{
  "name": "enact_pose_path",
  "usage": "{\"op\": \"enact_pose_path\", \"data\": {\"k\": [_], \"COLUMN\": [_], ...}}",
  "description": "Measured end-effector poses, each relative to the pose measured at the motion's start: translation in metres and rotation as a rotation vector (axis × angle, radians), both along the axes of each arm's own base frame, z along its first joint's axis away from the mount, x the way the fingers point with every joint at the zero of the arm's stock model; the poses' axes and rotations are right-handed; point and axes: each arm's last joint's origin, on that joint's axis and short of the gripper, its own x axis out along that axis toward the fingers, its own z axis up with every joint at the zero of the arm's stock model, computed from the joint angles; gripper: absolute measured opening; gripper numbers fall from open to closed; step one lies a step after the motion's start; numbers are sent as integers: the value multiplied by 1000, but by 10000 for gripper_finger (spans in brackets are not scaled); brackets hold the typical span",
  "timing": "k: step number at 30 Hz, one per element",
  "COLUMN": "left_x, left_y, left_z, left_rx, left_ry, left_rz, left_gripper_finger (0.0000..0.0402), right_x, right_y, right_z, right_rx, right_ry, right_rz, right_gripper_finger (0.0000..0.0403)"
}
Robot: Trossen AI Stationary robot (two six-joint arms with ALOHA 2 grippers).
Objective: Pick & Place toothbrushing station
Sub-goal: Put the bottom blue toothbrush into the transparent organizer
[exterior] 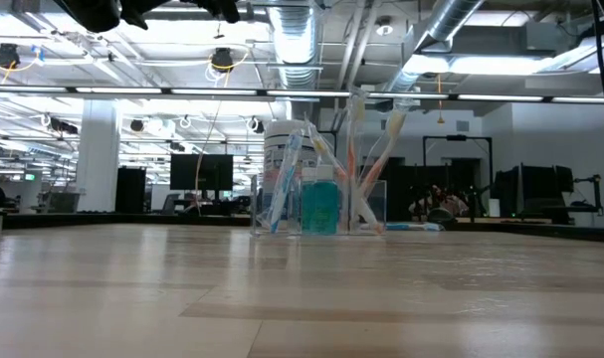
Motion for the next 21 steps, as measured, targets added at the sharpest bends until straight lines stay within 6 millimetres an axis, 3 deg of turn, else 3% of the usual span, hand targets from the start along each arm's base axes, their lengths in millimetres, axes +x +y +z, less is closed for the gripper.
{"op": "enact_pose_path", "data": {"k": [5,16,21], "left_x": [-2,1,-2], "left_y": [6,13,29], "left_z": [0,-8,-14], "left_rx": [60,247,332], "left_ry": [-2,100,165], "left_rz": [63,171,235], "left_gripper_finger": [30,187,219], "right_x": [0,0,-5], "right_y": [0,1,-1], "right_z": [0,-1,3], "right_rx": [-2,3,45], "right_ry": [3,9,-6], "right_rz": [-7,9,-9], "right_gripper_finger": [2,1,1]}}
